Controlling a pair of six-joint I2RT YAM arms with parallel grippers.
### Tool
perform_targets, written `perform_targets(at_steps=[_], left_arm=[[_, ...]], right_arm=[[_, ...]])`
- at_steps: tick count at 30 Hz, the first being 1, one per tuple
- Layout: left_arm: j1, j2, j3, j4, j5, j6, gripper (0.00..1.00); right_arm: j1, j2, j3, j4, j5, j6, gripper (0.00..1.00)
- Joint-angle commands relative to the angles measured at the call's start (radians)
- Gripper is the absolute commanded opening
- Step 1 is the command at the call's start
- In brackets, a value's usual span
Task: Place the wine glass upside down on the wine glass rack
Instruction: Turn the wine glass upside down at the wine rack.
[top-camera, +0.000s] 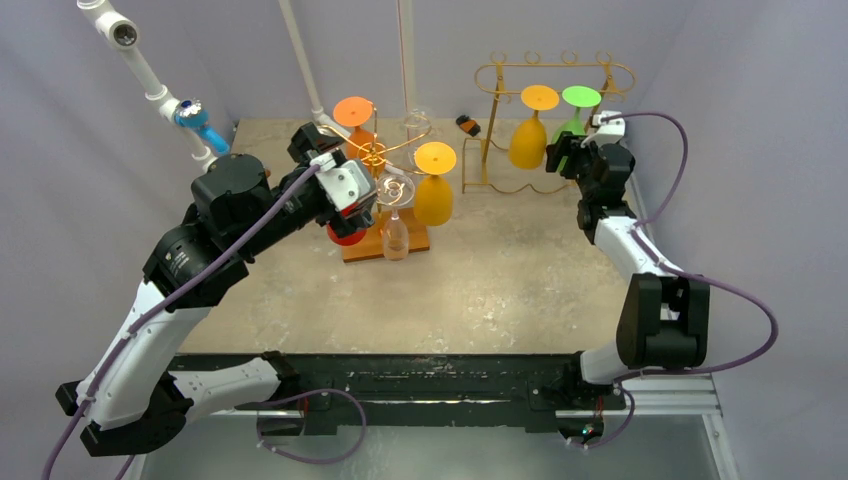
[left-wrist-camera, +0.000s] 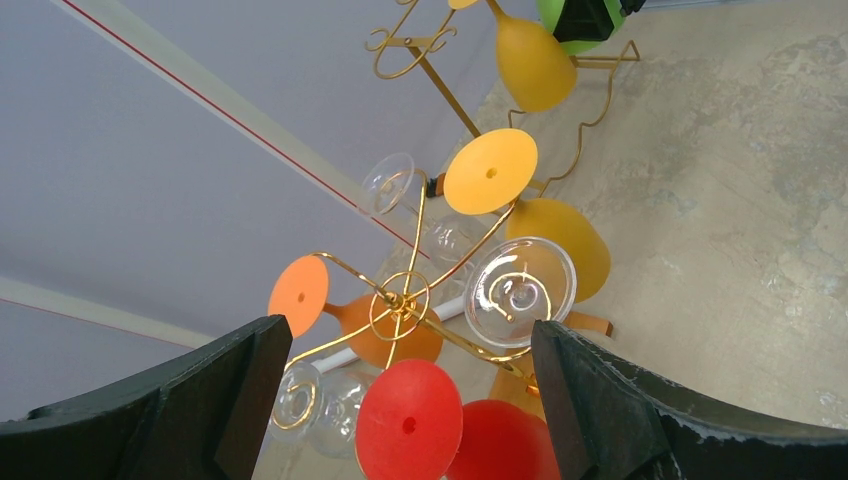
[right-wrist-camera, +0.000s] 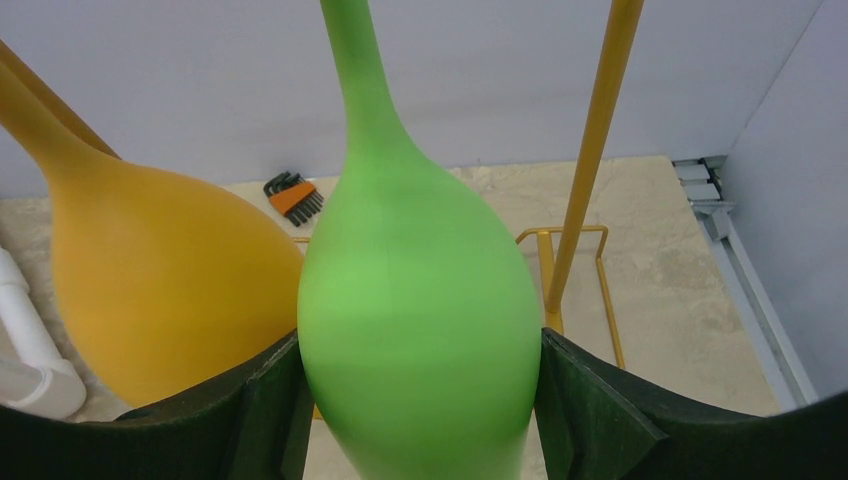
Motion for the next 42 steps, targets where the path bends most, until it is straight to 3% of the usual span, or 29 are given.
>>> perform_targets(at_steps=[1,8,12,13,15,16,28,42], left_arm=[[0.004,-0.013,-0.007,0.013,-0.043,0.004,1.0],[0.004,-0.015,-0.014,0.014,-0.042,0.005,1.0],[0.004,-0.016,-0.016,0.015,-0.041,0.006,1.0],[0.004,-0.016,-0.016,0.016,-0.04,0.007,1.0],[0.003,-0.015,-0.015,0.016,-0.04,0.007,1.0],[0.003,-0.015,-0.015,0.016,-0.04,0.008,1.0],[0.004,-0.013,-0.016,0.002,-0.023,-0.006,1.0],[0.003,-0.004,-0.024,-0.056,-0.017,-0.069,1.0]], right_arm=[[-0.002,0.018,0.038,0.015,-0.014,-0.015,0.42],[-0.002,0.034,0.046,0.027,-0.014,-0.01,0.46],[-0.002,0.06,0.064,0.021,-0.009,0.001,0.54],[-0.002,0.067,0.07,0.016,-0.008,0.002,0.63],[-0.002,0.079,0.079,0.005,-0.008,0.005,0.96],[-0.002,0.083,0.08,0.004,-0.009,0.007,0.99],[-0.002,-0.017,0.037,-0.004,0.029,0.044,0.99],[-0.002,-0.372,-0.182,-0.067,0.056,0.152,0.99]])
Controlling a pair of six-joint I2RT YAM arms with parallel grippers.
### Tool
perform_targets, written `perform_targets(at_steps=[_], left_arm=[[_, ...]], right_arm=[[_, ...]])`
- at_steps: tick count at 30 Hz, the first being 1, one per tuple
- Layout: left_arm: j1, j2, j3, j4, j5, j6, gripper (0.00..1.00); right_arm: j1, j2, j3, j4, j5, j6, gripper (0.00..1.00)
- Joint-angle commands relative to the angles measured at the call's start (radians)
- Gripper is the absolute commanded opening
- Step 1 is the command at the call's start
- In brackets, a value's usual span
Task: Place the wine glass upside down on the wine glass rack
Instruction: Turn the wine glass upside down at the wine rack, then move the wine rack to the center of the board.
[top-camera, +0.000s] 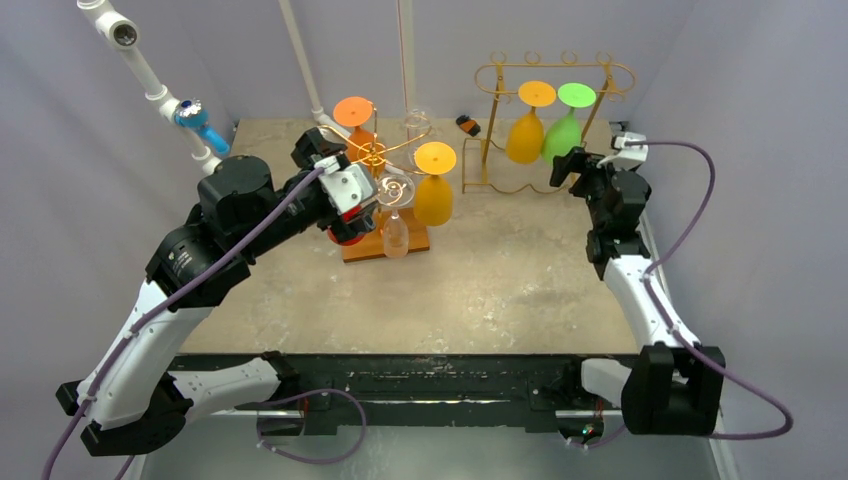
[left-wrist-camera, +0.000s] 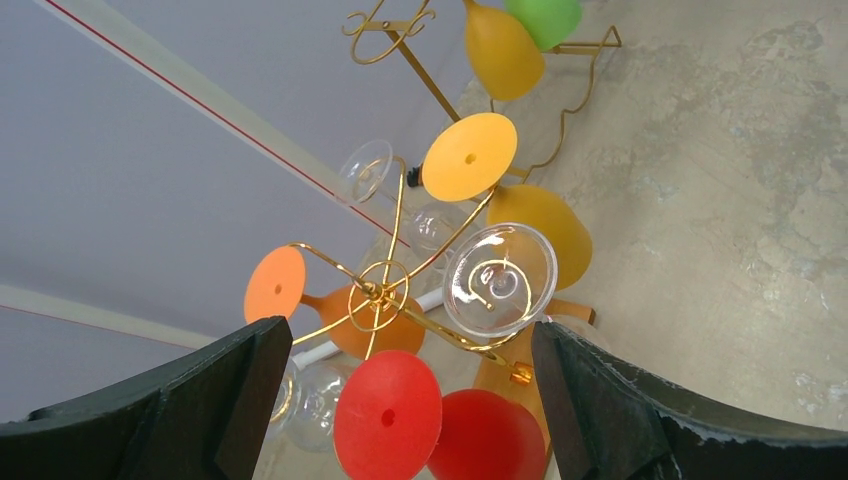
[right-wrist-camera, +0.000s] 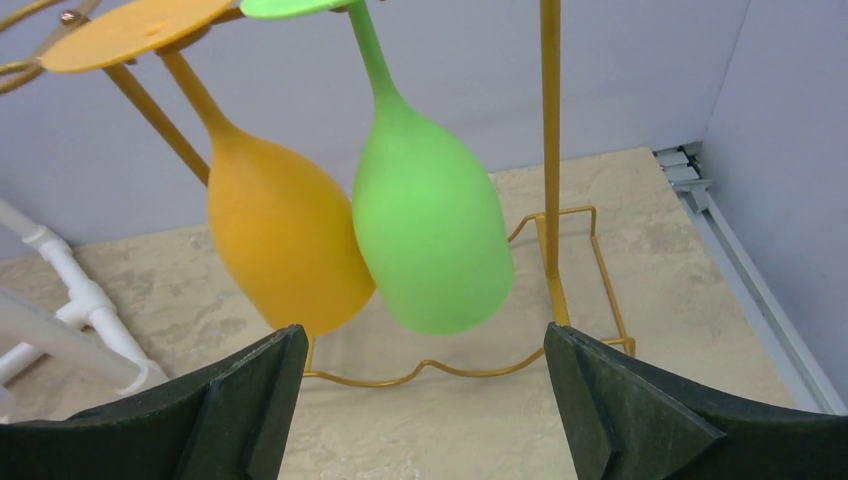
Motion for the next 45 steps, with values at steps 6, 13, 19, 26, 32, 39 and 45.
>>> perform_targets(at_steps=[6,13,19,26,32,39,45], left_arm=[[0.002,-0.056,-0.1,-0.047,-0.011,-0.054,1.0],[0.004,-0.164,-0.22,-0.159,0.075,0.092,1.0],[0.003,-0.278,-0.408,-0.232,0.007,0.282,0.95],[0.003,-0.361,-0.653,-0.163,-0.118,0.261,0.89],[0.004,-0.441,-0.874,-0.047,-0.234,0.269,0.84],[0.007,-0.476,-1.131,0.147,-0.368,0.354,0.76],[0.122,-0.293,-1.159,0.241,-0.343,0.368,0.78]], right_arm=[[0.135,-0.297,-0.085,-0.112,0.017,0.06,0.99],[0.421,-0.308,-0.114,-0.201,0.108,0.095,0.91],[0.478,-0.287,-0.202,-0.146,0.068,0.205,0.71],[0.525,-0.205,-0.255,-0.08,0.06,0.277,0.68],[0.528,-0.15,-0.26,-0.042,0.037,0.307,0.68],[0.535,-0.11,-0.28,0.009,0.027,0.34,0.62],[0.534,-0.131,-0.296,0.013,0.033,0.343,0.63]])
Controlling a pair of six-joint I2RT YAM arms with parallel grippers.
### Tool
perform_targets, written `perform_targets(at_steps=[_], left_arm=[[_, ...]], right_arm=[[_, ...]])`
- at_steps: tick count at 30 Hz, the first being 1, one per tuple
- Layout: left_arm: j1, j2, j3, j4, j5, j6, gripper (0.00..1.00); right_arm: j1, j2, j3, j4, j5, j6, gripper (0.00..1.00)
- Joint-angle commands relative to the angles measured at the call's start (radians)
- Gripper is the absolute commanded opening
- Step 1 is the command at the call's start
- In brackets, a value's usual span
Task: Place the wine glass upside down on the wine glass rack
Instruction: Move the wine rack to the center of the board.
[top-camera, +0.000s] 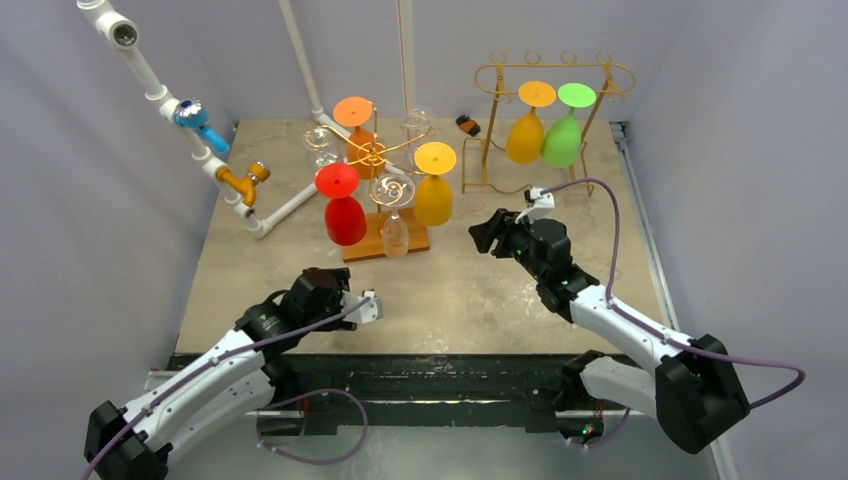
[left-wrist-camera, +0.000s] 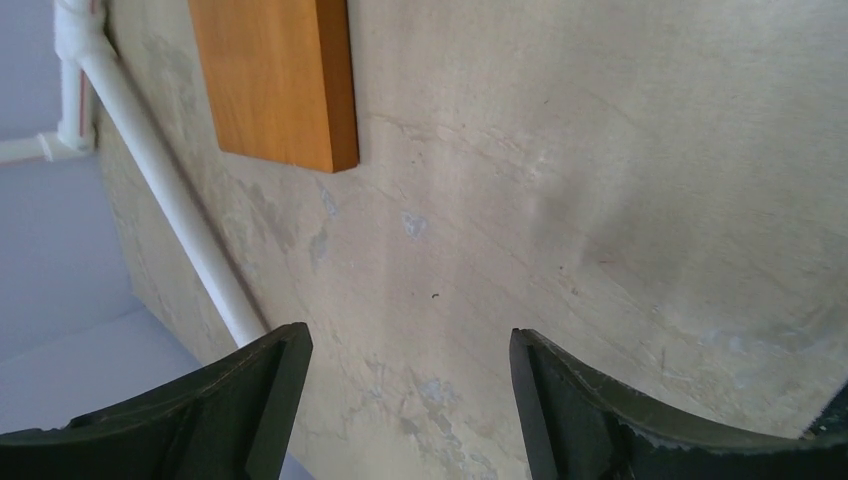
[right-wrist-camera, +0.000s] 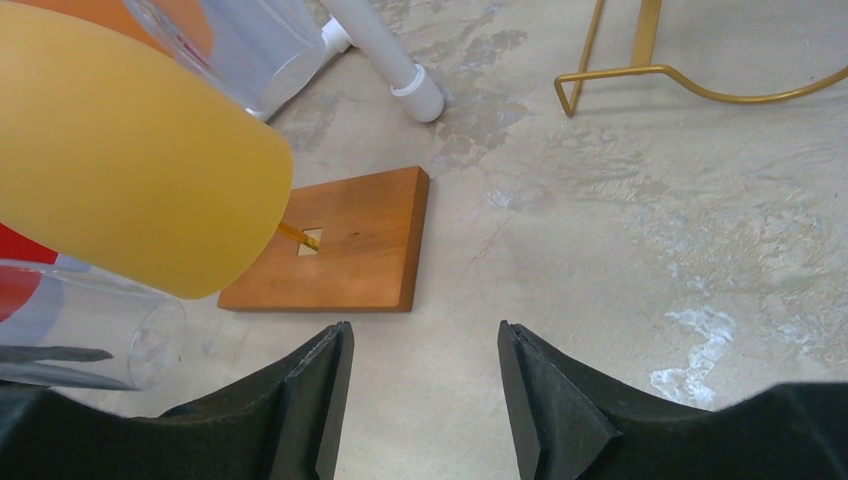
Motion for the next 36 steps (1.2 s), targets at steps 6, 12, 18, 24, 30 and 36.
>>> perform_targets(at_steps=[6,12,18,24,30,36], left_arm=[[0.298,0.275,0.103,0.12,0.063,-0.003,0.79],[0.396,0.224,0.023,0.19,0.167,0.001,0.81],[0.59,0.326,0.046,0.227,0.312,-0.08,0.79],[0.767,0.483,0.134,0.165,0.489,-0.141,0.73],[0.795,0.563,0.172,0.163,0.533,-0.187,0.52],[0.882,0.667,0.314,0.115,0.679,-0.304,0.31]], right_arm=[[0.003,-0.053,-0.028,0.048,0.004,0.013,0.66],[0.003,-0.054,-0.017,0.031,0.002,0.007,0.68],[0.003,-0.044,-0.001,0.021,-0.003,0.008,0.68],[0.004,-0.044,0.0,0.007,-0.006,0.008,0.67],[0.003,-0.045,-0.005,0.01,-0.01,0.014,0.67],[0.004,-0.018,-0.011,0.035,-0.018,0.027,0.66]])
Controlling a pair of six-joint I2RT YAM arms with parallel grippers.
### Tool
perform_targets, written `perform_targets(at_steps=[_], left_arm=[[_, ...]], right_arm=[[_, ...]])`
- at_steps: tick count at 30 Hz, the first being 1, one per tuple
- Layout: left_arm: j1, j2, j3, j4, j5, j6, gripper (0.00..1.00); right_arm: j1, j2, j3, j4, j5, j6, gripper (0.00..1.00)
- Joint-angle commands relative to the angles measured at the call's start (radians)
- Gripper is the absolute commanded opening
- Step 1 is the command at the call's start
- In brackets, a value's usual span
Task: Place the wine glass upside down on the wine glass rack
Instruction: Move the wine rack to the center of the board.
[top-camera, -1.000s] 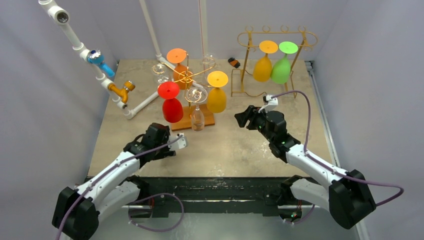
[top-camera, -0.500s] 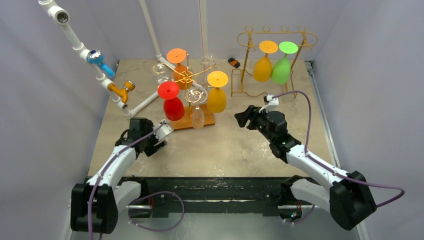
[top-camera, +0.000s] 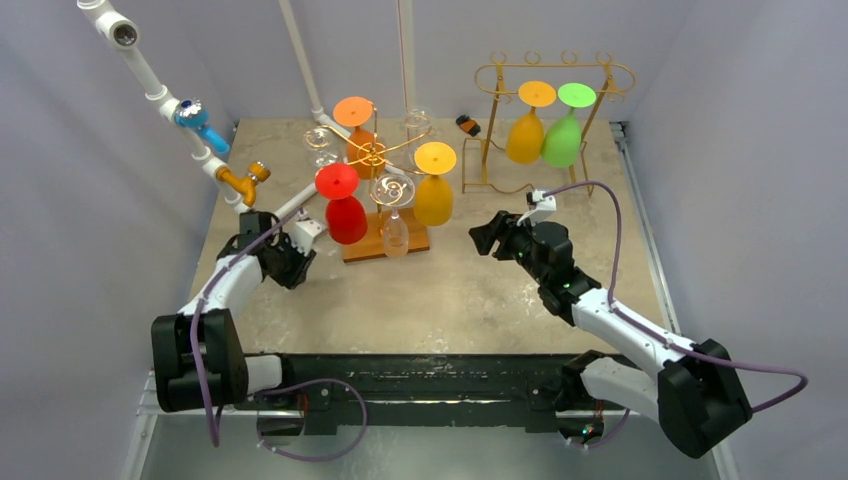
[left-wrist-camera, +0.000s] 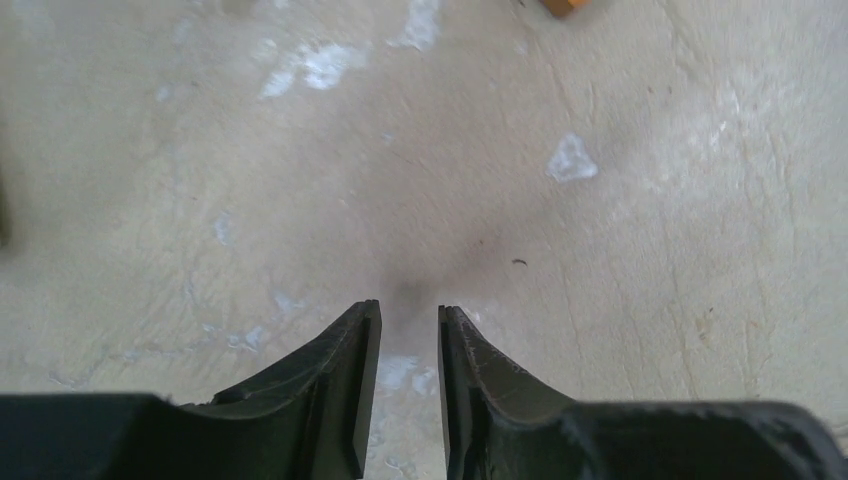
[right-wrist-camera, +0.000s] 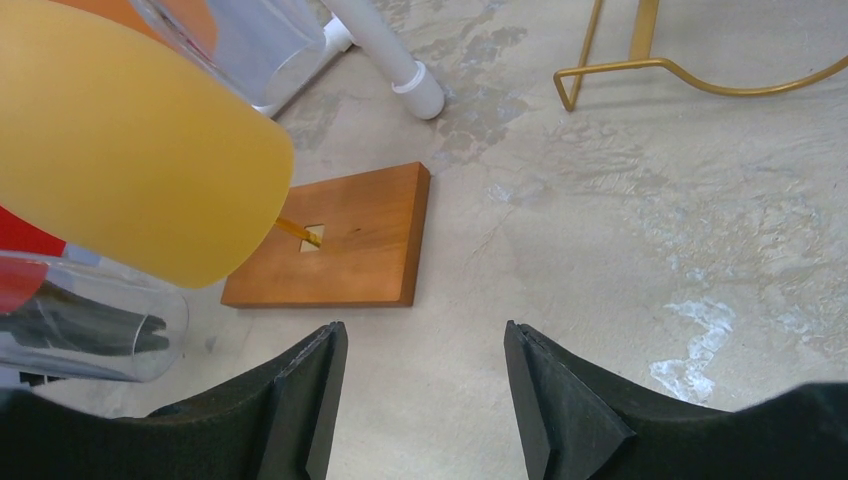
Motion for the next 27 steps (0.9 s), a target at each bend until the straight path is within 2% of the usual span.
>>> perform_targets(at_steps=[1,10,15,20,27], left_arm=[[0.063,0.078,0.149,-0.022,0.181,-0.132,0.3],[0.07,0.222,0.245,-0.025,0.316,-0.254,0.31],[0.059,0.287,0.242,0.017,0.35,-0.298,0.32],[-0.017,0.312,0.231,0.086,0.295,-0.332,0.32],[-0.033,0.377,0.25,0.184,0.229,-0.407,0.32]], right_arm=[[0.004,0.019,0.012,0.039,-0.019,0.02,0.66],[0.003,0.013,-0.011,0.056,-0.021,0.023,0.66],[0.003,0.022,-0.024,0.075,-0.021,0.031,0.66],[0.003,0.043,-0.031,0.099,-0.024,0.046,0.66],[0.003,0.051,-0.052,0.137,-0.026,0.063,0.66]])
